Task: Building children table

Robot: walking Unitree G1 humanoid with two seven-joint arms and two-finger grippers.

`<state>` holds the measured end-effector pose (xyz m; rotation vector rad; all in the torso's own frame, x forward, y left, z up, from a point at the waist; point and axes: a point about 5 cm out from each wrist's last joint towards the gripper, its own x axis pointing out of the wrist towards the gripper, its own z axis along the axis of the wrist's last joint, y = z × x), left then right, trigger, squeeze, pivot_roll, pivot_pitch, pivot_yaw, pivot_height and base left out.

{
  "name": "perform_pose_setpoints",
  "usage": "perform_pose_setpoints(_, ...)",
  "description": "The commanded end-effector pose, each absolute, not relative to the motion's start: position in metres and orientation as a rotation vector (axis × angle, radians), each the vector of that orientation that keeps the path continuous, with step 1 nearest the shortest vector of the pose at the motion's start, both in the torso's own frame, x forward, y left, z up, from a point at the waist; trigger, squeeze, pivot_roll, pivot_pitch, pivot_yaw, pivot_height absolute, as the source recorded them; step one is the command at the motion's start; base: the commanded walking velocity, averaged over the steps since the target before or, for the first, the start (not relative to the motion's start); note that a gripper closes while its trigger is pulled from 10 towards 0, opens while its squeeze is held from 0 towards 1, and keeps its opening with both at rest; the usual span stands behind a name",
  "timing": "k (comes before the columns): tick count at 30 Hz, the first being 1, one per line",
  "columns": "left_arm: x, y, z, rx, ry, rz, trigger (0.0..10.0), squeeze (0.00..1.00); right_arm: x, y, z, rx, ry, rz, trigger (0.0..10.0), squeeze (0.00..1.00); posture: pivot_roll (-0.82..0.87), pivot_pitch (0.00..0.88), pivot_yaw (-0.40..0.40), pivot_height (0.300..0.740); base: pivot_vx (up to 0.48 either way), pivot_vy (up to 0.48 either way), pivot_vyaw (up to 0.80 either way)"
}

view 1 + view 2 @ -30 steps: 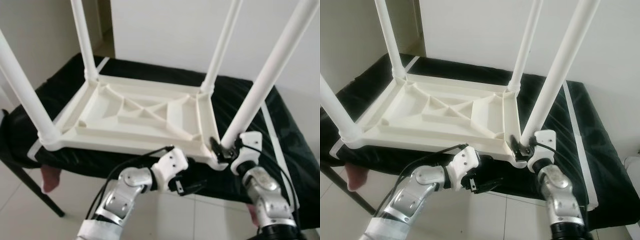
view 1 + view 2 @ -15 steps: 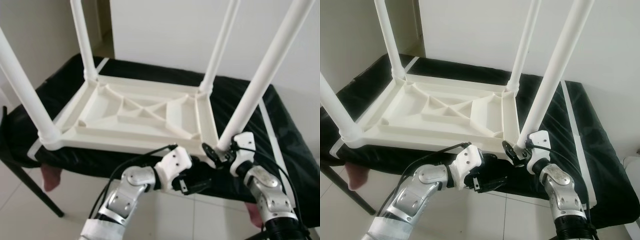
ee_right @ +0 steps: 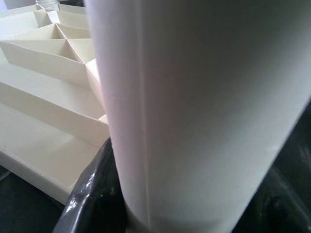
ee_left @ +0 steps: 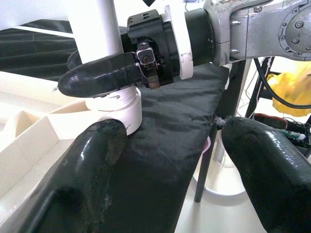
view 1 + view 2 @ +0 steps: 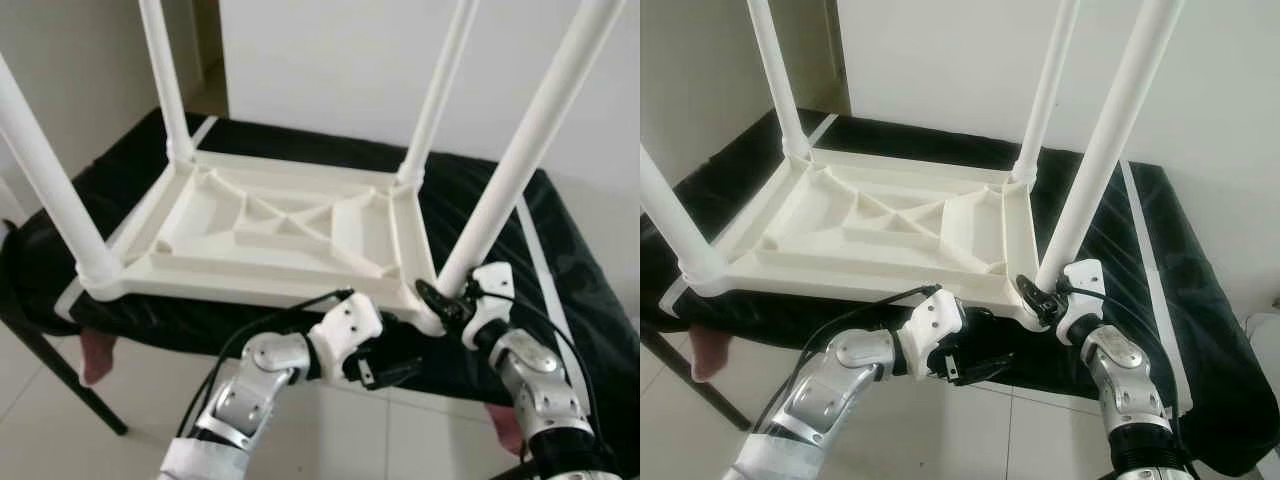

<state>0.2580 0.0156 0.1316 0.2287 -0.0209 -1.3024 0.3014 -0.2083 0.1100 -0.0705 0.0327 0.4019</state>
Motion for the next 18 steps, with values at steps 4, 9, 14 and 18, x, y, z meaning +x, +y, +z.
perform_pose_setpoints(4,0.26,0.017,0.133,0.222,-0.025,-1.241,10.0,0.0,0.3,-0.205,0.104,-0.062,0.053,0.354,10.0,0.0,0.03,0.0,-0.062,0.74,0.0,0.0,0.0)
perform_pose_setpoints(9,0.259,0.015,0.132,0.218,-0.022,-1.246,10.0,0.0,0.303,-0.203,0.103,-0.051,0.068,0.181,10.0,0.0,0.03,0.001,-0.061,0.74,0.0,0.0,0.0)
perform_pose_setpoints(14,0.258,0.015,0.132,0.216,-0.02,-1.248,10.0,0.0,0.302,-0.2,0.104,0.012,0.066,0.019,10.0,0.0,0.03,0.003,-0.06,0.74,0.0,0.0,0.0)
perform_pose_setpoints(18,0.257,0.015,0.131,0.215,-0.017,-1.249,10.0,0.0,0.296,-0.192,0.103,0.053,0.056,-0.114,10.0,0.0,0.03,0.002,-0.061,0.74,0.0,0.0,0.0)
